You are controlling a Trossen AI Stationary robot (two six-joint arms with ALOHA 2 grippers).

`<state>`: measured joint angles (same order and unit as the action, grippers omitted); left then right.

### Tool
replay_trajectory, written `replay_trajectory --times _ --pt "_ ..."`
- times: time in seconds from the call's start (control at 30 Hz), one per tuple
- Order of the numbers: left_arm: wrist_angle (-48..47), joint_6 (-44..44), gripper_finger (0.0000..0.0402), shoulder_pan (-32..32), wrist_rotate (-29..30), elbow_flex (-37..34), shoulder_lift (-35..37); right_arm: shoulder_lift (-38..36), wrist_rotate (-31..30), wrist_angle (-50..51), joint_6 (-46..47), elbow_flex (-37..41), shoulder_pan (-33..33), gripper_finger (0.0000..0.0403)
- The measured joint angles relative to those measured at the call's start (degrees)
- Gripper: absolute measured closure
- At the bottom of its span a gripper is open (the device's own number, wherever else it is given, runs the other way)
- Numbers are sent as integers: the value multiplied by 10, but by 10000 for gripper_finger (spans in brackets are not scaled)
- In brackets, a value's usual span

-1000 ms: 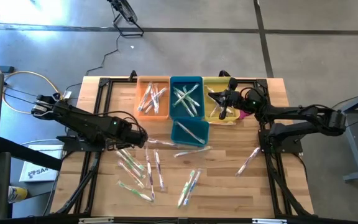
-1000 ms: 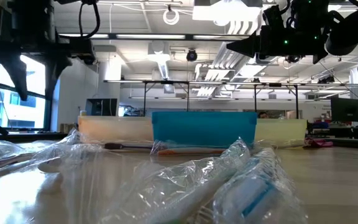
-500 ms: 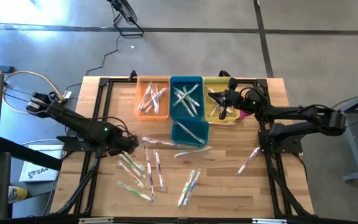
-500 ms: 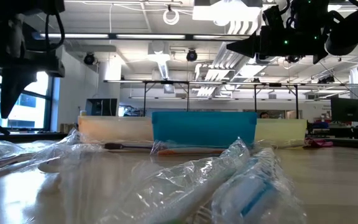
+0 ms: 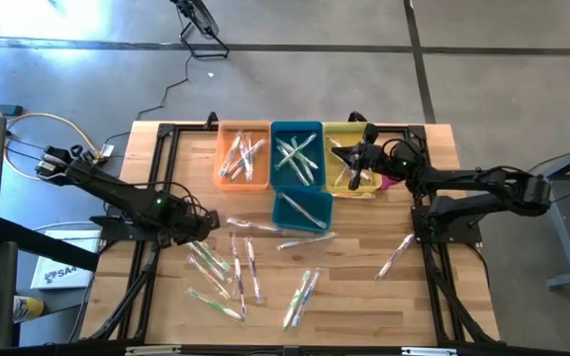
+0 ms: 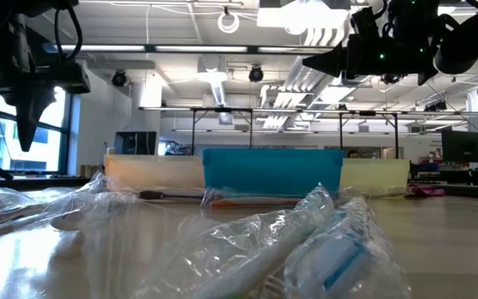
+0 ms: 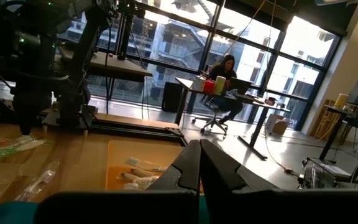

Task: Pick & Place Toothbrushes
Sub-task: Put the green toothbrush into the top blue bin

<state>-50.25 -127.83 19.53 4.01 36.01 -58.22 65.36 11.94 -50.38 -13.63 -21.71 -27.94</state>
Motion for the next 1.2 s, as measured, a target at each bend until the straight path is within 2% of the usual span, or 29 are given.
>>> replay_trajectory --times 0.3,0.4,0.53,0.63,0.8,1.2 --pt "15 -4 247 0 1 0 0 0 0 0 0 0 0 401" --pt "17 -30 247 0 -5 0 0 0 0 0 0 0 0 401" --pt "28 -86 247 0 -87 0 0 0 0 0 0 0 0 401" --pt "26 -113 247 0 -117 0 -4 0 0 0 0 0 0 401" --pt "26 -122 247 0 -88 0 -17 0 0 1 0 0 0 401" --pt "31 -121 247 0 -88 0 -64 0 0 3 0 0 0 401"
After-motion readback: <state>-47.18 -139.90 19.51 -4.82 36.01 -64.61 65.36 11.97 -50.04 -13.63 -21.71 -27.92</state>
